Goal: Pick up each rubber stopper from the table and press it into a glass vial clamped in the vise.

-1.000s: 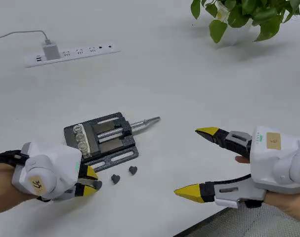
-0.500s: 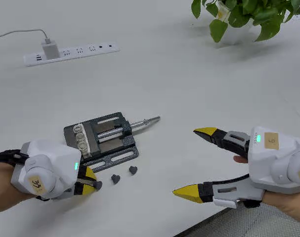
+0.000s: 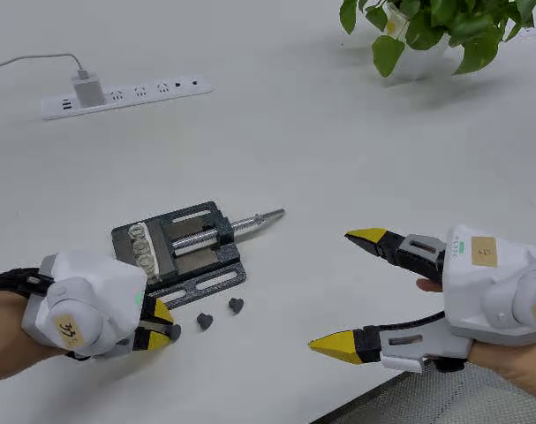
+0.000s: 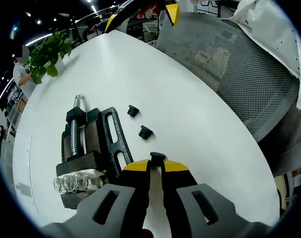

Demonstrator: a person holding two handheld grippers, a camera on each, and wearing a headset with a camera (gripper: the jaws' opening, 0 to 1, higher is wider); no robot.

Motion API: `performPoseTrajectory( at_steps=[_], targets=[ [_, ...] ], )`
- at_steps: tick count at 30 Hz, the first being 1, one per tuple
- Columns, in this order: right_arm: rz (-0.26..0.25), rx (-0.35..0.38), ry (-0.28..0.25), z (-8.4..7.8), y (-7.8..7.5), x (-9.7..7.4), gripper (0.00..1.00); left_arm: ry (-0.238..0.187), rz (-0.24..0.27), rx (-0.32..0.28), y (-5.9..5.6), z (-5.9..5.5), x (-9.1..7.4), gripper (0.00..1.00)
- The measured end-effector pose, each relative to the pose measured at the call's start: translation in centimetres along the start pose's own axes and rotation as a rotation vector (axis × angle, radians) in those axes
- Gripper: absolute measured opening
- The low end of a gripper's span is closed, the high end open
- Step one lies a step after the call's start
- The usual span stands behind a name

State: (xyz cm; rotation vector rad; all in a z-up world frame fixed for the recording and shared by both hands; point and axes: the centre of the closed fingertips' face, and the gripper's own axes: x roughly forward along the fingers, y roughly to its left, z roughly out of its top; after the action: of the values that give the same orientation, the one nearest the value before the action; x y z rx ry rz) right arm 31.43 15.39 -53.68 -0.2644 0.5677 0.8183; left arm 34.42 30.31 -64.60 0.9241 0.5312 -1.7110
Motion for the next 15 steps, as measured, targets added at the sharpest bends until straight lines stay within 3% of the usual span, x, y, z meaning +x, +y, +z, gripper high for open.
performPoseTrajectory(
  at_steps=[15],
  targets=[
    [0.015,-0.010,-0.008,0.54,0.41,0.33,0.80,-0.044,0.024,-0.073,-0.24,0.21,-0.42,0.04]
  ],
)
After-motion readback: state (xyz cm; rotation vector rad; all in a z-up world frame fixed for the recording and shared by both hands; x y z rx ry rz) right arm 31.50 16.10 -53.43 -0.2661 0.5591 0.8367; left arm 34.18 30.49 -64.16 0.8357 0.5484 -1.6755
